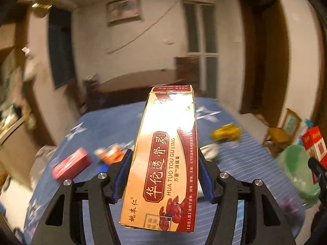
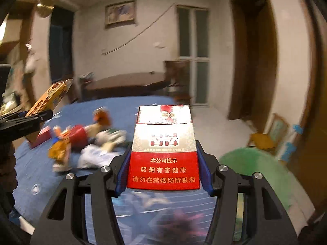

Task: Collect trash
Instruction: 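Carry both boxes to the green bin and open both tools to drop them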

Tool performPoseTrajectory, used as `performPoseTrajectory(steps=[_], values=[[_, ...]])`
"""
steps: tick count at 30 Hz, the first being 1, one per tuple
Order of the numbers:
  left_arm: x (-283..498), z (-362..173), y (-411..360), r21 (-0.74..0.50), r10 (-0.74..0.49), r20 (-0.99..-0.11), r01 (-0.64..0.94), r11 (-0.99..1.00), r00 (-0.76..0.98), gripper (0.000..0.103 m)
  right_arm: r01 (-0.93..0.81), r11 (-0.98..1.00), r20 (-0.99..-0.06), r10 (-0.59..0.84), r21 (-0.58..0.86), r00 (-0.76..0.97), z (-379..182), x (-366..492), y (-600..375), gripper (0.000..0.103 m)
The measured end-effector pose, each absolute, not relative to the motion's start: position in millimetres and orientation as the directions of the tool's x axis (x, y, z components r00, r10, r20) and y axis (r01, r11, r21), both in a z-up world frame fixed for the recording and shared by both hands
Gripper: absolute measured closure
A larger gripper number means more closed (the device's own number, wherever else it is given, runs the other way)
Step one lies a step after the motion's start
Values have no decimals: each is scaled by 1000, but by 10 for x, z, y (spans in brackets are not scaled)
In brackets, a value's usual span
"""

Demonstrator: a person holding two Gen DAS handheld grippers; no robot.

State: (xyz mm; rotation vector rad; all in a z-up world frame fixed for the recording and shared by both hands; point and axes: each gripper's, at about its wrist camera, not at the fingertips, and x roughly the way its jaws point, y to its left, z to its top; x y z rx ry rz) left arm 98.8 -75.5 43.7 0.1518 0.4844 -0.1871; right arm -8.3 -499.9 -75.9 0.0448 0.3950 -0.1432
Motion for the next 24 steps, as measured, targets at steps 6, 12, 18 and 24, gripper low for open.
performPoseTrajectory(steps=[6,12,18,24], values=[[1080,488,-1725,111,-292,-481,387,915,827,42,294,956,-376,-279,-18,884,-614,-245,-5607,49],[1033,437,-2634,143,-381,-481,499,854,789,42,380,925,-407,-359,-32,840,-552,-331,-6080,49],[966,266,-3465,169,-429,-506,574,801,748,42,420,907,-478,-384,-33,790,-583,-298,-6511,49],[976,38,-4098,196,-462,-551,647,737,695,42,433,901,-550,-365,-6,751,-665,-233,-6849,49]])
